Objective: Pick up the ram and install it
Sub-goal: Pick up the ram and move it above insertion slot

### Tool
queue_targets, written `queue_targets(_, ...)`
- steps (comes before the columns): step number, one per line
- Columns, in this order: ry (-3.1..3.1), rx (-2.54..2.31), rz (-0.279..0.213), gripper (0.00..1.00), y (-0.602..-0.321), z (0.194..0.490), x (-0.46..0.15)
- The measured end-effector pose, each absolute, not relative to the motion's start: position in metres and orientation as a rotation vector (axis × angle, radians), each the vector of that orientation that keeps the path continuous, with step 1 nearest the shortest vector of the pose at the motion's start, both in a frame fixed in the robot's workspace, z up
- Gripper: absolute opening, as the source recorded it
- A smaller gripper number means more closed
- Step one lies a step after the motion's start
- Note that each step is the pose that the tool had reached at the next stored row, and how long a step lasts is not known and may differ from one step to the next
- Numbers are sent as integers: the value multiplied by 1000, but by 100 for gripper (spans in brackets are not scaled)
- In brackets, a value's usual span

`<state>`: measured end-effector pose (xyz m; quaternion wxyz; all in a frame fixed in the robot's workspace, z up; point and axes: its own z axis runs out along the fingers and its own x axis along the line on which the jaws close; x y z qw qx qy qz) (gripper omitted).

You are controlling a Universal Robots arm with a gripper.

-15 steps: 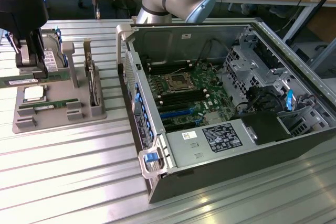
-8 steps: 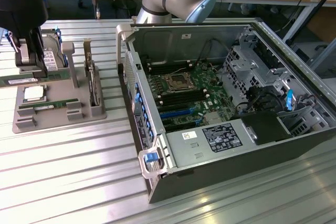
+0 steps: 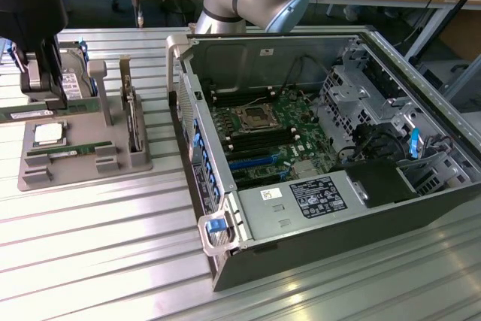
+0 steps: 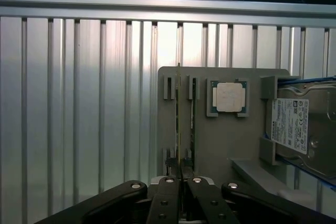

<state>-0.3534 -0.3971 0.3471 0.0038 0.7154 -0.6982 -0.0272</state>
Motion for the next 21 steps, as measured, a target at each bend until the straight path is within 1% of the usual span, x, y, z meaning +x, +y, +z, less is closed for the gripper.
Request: queue_targets(21,-2188,2242,-85,12,-397,359,-353)
